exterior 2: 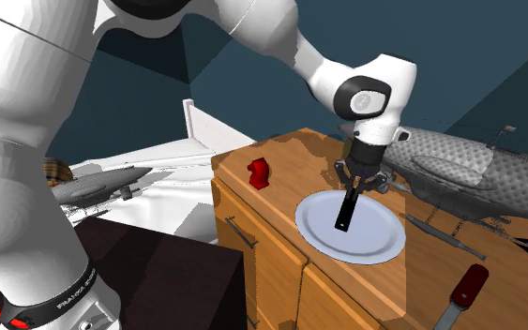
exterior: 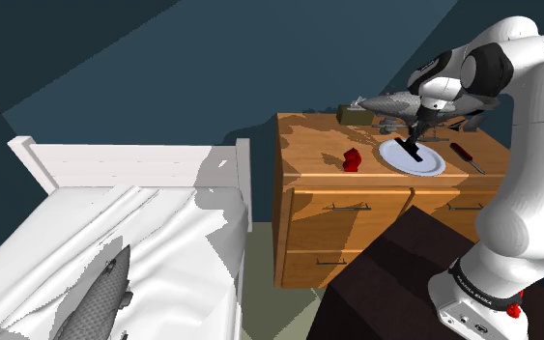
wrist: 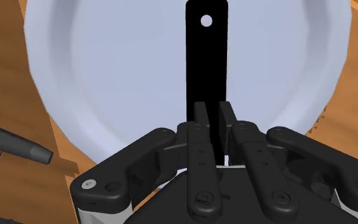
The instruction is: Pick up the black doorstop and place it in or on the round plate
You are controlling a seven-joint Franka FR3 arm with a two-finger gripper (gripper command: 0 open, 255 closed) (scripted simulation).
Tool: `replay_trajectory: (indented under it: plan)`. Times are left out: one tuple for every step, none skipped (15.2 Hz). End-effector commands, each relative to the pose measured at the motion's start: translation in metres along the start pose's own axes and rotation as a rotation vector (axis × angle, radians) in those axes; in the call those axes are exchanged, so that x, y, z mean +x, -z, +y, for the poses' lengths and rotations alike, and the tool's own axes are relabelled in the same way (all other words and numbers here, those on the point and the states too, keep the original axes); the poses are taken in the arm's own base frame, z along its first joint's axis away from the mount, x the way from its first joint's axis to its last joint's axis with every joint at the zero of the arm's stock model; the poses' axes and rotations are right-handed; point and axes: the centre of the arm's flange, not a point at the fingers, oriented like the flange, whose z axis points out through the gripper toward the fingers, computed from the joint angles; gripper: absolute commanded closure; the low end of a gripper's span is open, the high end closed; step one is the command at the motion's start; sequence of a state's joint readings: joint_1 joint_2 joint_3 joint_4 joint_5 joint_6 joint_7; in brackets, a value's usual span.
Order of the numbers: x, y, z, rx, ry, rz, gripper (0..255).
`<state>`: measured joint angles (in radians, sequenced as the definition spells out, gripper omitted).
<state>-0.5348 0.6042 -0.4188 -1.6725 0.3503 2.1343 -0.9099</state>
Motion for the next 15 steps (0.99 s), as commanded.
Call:
replay_trajectory:
  plan:
    - [0.0, 0.011, -0.002, 0.0, 0.0, 0.0, 255]
    - [0.0, 0.016, -0.002, 0.0, 0.0, 0.0, 255]
    - [0.0, 0.021, -0.003, 0.0, 0.0, 0.0, 255]
    - [0.0, 0.026, -0.003, 0.0, 0.0, 0.0, 255]
    - [0.0, 0.032, -0.003, 0.0, 0.0, 0.0, 255]
    - [0.0, 0.037, -0.004, 0.0, 0.0, 0.0, 255]
    - [0.0, 0.042, -0.004, 0.0, 0.0, 0.0, 255]
    - [0.0, 0.043, -0.005, 0.0, 0.0, 0.0, 255]
    - [-0.004, 0.056, -0.004, 0.0, 0.0, 0.0, 255]
    - [-0.007, 0.066, -0.003, 0.0, 0.0, 0.0, 255]
    - [-0.006, 0.061, -0.002, 0.0, 0.0, 0.0, 255]
    - [-0.006, 0.056, -0.002, 0.0, 0.0, 0.0, 255]
    - [-0.006, 0.051, -0.001, 0.0, 0.0, 0.0, 255]
    - [-0.006, 0.045, -0.001, 0.0, 0.0, 0.0, 255]
    - [-0.006, 0.04, 0.0, 0.0, 0.0, 0.0, 255]
